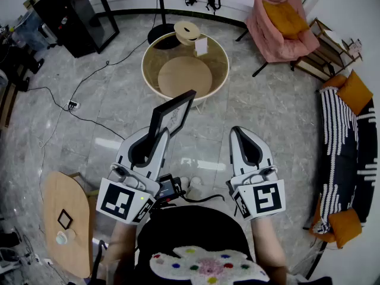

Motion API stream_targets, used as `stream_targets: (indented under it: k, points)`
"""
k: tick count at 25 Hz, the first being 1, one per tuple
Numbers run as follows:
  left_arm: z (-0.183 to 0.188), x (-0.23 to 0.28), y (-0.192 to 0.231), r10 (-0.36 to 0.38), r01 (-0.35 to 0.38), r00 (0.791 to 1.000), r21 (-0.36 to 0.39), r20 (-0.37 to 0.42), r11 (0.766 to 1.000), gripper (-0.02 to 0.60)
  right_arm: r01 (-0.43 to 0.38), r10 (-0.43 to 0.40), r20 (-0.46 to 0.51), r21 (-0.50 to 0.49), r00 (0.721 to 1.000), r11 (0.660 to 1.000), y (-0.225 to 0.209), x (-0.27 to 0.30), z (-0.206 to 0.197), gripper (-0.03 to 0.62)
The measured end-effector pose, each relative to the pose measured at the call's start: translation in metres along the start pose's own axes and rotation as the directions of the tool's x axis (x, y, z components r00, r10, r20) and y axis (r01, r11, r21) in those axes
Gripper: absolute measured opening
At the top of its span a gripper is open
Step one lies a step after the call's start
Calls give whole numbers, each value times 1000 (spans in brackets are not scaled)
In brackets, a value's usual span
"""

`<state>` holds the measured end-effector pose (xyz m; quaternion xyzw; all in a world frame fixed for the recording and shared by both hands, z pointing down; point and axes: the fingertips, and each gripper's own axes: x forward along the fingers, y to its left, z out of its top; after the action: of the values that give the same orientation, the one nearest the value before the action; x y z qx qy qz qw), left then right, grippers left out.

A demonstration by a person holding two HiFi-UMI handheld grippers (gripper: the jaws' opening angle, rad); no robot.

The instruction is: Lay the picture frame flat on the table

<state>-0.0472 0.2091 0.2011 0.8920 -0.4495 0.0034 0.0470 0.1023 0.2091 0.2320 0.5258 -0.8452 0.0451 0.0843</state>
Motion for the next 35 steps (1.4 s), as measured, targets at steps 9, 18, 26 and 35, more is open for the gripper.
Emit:
stream_targets:
  k: [9,18,26,35]
  points:
    - [-3,3,2,-7,7,1000,-3,1,1000,46,3,-3,-5,-3,1000,1000,1,2,-3,34]
    - [-3,2,3,-17,17,1000,1,1,1000,46,39,-41,21,73,999,997,-6,0,-1,34]
    - [2,-2,10,-23,23,1000,0,12,1000,46,45,-46,19,64,999,997,0,4,3,34]
    - [6,-20,24,-34,34,999,-4,27,999,44,61,-62,25,44,998,997,21,2,7,34]
